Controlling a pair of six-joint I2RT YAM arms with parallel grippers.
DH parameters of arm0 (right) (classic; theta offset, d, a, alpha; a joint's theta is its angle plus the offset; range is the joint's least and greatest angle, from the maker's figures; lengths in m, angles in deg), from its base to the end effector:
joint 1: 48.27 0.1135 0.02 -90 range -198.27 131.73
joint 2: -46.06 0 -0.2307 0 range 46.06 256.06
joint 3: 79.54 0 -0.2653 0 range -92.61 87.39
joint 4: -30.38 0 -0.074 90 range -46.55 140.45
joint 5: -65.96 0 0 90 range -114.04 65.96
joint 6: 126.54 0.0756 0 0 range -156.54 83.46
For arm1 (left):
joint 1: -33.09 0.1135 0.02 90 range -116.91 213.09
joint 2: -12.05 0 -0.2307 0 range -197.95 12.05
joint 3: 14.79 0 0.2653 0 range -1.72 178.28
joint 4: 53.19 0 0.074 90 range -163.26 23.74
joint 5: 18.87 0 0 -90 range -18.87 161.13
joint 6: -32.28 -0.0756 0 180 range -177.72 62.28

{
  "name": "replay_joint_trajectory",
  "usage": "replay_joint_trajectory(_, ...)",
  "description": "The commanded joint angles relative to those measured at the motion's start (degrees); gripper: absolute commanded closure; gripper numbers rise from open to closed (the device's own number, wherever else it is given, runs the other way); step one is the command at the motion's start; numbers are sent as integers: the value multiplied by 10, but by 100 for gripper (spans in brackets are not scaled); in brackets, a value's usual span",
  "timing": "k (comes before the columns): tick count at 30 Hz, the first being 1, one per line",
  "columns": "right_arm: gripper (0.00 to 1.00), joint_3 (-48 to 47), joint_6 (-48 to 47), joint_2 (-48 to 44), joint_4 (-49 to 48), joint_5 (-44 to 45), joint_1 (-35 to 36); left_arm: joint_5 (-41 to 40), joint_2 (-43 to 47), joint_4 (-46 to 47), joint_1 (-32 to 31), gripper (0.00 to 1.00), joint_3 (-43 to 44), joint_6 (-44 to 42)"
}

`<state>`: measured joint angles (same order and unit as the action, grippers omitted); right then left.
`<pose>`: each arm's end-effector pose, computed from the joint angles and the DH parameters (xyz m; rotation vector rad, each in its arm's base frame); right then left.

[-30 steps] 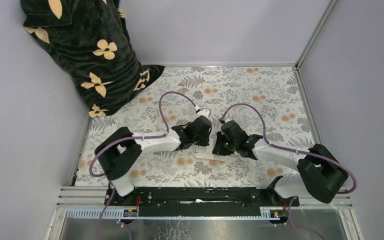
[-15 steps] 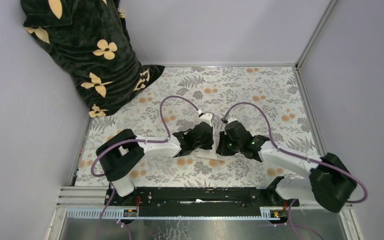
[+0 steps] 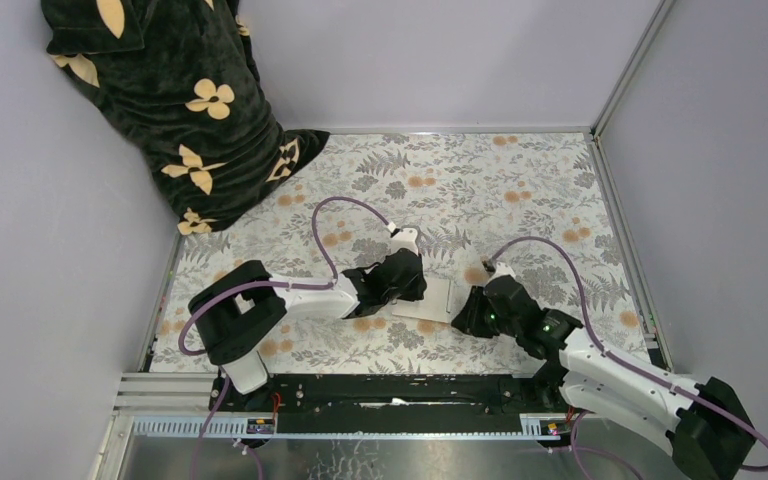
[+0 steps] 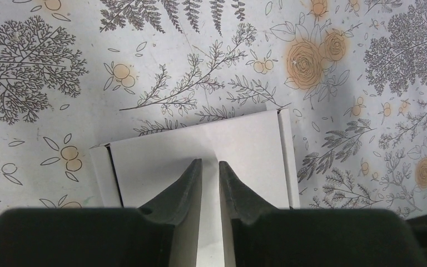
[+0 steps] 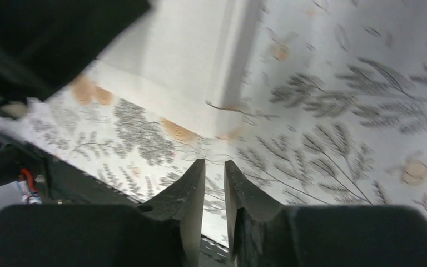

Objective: Fold the paper box
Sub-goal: Close the paper box at the center of the board.

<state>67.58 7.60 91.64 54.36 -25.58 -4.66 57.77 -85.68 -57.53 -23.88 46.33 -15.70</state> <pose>0.1704 0.1651 0.1306 -0.0050 2.3544 0.8421 0.2193 -0.3052 0.0872 0.1806 2.3389 -0.6345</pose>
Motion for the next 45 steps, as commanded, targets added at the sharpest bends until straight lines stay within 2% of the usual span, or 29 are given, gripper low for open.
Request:
replay_joint_trajectory(1,71,14,40,-30,20,44,3,-5,-20,-95,-6,75,-31,7)
replay_joint_trajectory(6,66,5,16,-21,21,94,3,-3,-7,-93,-6,75,-34,6)
replay_joint_trajectory(12,63,-4,-2,43,-32,97,3,-3,2,-96,-7,74,-40,7)
replay_joint_trajectory(14,51,-9,-12,66,-49,95,3,-3,3,-97,-8,74,-43,7)
replay_joint_trajectory(16,44,-21,-29,85,-54,95,3,-3,3,-98,-7,74,-43,7)
replay_joint_trajectory(19,38,-51,-72,106,-42,110,2,0,10,-92,-8,74,-47,5)
replay_joint_trajectory(22,38,-86,-135,110,-28,133,3,0,10,-92,-8,74,-46,-2)
replay_joint_trajectory(26,32,-114,-221,104,-49,176,3,12,1,-90,-8,74,-43,-18)
replay_joint_trajectory(31,42,-167,-288,171,-58,184,3,28,-8,-60,-9,75,-46,-37)
replay_joint_trajectory(35,56,-203,-315,250,-62,167,3,27,-6,-51,-10,75,-47,-43)
replay_joint_trajectory(39,59,-204,-331,281,-99,129,3,21,18,-36,-11,76,-60,-48)
replay_joint_trajectory(45,59,-229,-337,338,-97,84,3,7,44,-25,-12,76,-74,-63)
